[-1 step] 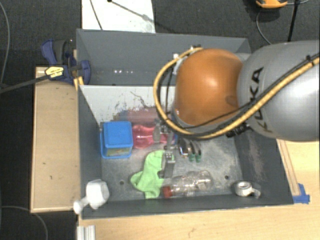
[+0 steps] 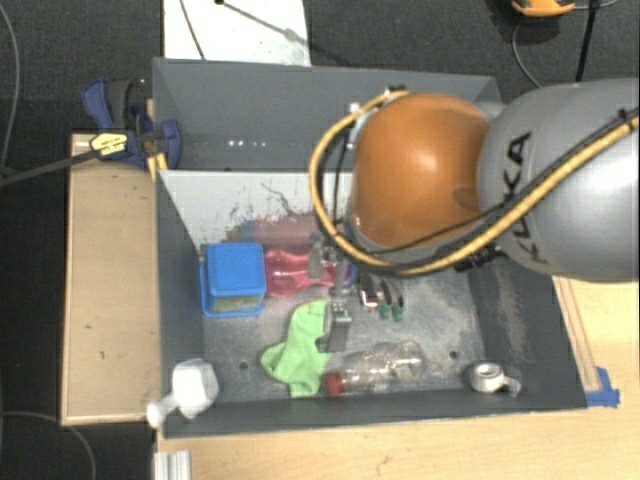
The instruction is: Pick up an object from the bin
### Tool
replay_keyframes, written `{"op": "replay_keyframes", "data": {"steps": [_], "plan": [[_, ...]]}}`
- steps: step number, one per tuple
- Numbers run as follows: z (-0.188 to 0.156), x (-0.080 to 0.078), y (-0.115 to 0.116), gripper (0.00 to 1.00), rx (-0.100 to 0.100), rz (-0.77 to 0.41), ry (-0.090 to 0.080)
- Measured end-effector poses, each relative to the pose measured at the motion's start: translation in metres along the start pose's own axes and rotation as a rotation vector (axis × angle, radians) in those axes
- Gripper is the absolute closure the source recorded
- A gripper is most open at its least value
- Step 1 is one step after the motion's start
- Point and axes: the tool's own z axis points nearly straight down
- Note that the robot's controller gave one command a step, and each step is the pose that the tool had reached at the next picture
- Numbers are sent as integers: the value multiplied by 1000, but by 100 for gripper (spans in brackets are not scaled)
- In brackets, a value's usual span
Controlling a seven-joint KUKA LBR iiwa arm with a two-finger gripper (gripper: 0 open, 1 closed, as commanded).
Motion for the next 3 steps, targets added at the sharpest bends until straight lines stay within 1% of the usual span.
{"op": "replay_keyframes", "data": {"steps": [1,2,3], "plan": [[46,-5,1,0,0,-150,-2],[75,-14,7,0,1,-515,2],[105,-39,-8,0,0,-601,0]]}}
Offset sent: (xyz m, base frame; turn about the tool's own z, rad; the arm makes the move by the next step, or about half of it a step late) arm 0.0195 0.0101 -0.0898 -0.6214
